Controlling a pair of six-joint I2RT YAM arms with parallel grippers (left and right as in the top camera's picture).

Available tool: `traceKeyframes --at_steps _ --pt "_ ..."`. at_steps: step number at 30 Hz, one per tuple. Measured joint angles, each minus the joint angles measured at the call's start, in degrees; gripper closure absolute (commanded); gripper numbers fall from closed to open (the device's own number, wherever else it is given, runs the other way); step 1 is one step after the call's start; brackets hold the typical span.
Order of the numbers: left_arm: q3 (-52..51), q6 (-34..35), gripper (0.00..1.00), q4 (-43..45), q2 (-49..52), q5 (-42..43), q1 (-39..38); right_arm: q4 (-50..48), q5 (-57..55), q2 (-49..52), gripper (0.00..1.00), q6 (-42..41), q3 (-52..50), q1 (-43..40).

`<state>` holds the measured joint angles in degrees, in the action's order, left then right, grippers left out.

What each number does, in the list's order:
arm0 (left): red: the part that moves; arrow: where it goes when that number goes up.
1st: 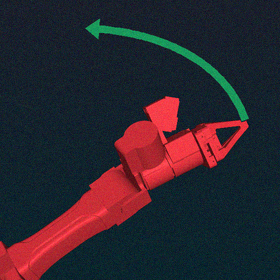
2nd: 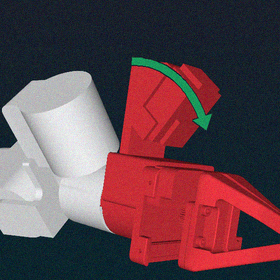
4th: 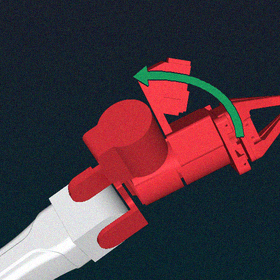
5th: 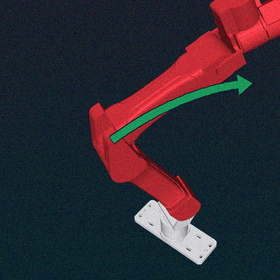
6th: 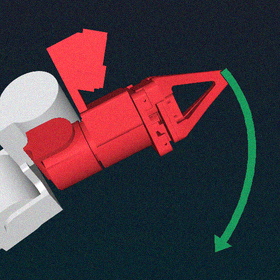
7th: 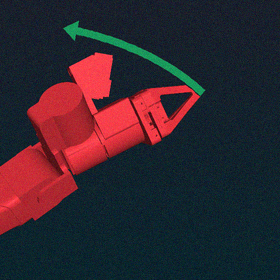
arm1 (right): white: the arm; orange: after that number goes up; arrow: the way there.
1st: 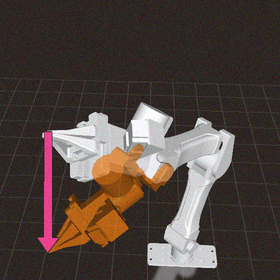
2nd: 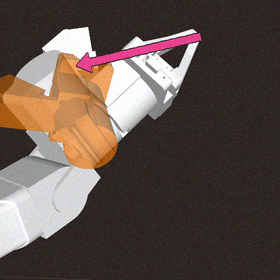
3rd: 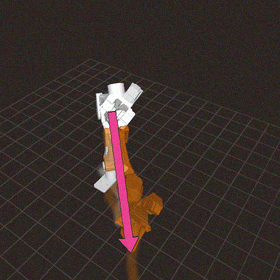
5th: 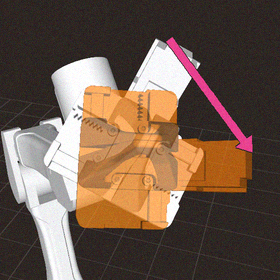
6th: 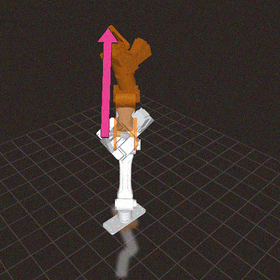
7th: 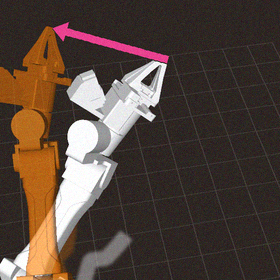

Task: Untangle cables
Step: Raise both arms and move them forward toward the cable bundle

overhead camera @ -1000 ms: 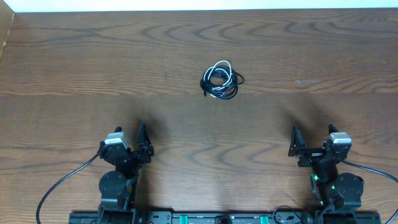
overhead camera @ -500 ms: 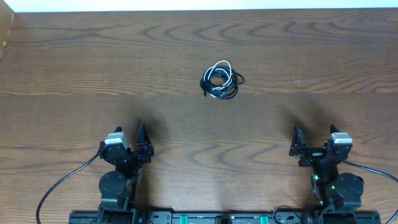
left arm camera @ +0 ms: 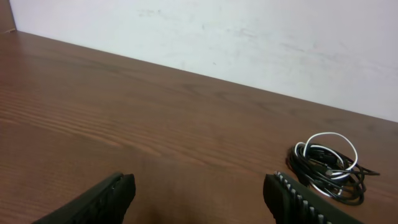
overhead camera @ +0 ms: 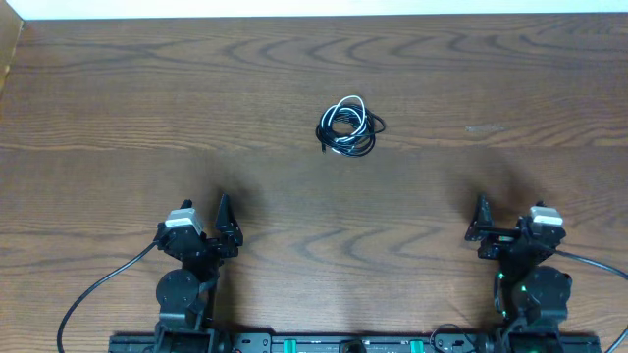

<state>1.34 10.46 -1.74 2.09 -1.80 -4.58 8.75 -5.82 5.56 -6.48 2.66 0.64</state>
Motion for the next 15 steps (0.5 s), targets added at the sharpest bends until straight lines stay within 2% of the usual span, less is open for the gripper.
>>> traceKeyframes --at_steps 10,15 --pt "0.0 -0.02 0.28 -0.02 0.0 0.0 0.0 0.0 0.0 11.04 0.01 -0.24 0.0 0.0" --pt "0.0 0.0 0.28 0.0 0.0 0.02 0.0 0.0 0.5 15.37 0.01 -3.87 0.0 0.0"
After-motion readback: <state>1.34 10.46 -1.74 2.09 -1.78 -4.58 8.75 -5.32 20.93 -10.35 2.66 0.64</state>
